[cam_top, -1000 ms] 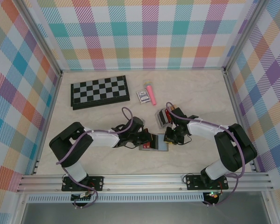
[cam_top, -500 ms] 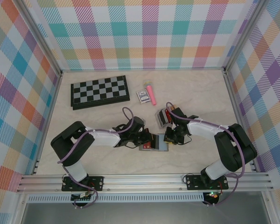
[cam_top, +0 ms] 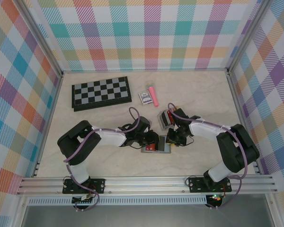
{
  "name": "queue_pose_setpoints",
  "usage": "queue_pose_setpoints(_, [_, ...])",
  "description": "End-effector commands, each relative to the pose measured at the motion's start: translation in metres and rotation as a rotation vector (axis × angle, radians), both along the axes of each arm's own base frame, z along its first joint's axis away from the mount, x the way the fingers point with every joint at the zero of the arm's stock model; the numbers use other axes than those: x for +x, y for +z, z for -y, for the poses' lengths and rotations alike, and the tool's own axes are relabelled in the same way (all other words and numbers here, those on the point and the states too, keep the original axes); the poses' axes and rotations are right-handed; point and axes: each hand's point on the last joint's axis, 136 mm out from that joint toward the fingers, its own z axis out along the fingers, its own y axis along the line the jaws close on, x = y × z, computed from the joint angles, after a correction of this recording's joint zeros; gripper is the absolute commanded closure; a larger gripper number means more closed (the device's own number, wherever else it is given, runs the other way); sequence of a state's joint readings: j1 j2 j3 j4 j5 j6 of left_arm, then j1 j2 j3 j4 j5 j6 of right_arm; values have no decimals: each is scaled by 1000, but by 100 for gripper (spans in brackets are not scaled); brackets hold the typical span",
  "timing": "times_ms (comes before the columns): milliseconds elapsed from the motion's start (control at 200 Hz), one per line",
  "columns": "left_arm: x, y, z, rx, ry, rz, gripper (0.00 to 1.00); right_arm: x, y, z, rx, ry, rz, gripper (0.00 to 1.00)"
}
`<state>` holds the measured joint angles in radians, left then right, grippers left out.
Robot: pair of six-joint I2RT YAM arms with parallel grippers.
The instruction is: Put the credit cards into the card holder
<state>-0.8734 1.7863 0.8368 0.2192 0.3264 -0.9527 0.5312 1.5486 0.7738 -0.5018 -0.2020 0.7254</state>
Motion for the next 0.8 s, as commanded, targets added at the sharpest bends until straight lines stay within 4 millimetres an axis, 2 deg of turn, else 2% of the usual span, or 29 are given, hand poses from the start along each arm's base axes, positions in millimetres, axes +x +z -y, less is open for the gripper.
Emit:
queue_pose_setpoints(0, [-14, -14, -14, 115, -25, -15, 77, 7, -11, -2, -29, 4, 24, 81])
queue_pose_setpoints(95, [-15, -14, -24, 156, -16, -7, 76, 6, -11, -1, -30, 4, 21, 81])
queue_pose_setpoints(200, [-15, -12, -23, 154, -25, -3, 78, 5, -12, -3, -19, 5, 17, 82])
queue_pose_setpoints(430, [-16, -10, -7, 134, -62, 0, 96, 4, -13, -9, 13, 6, 7, 82])
queue_pose_setpoints(795, [-19, -9, 12, 96, -115, -10, 95, 4, -11, -13, 39, 1, 3, 82])
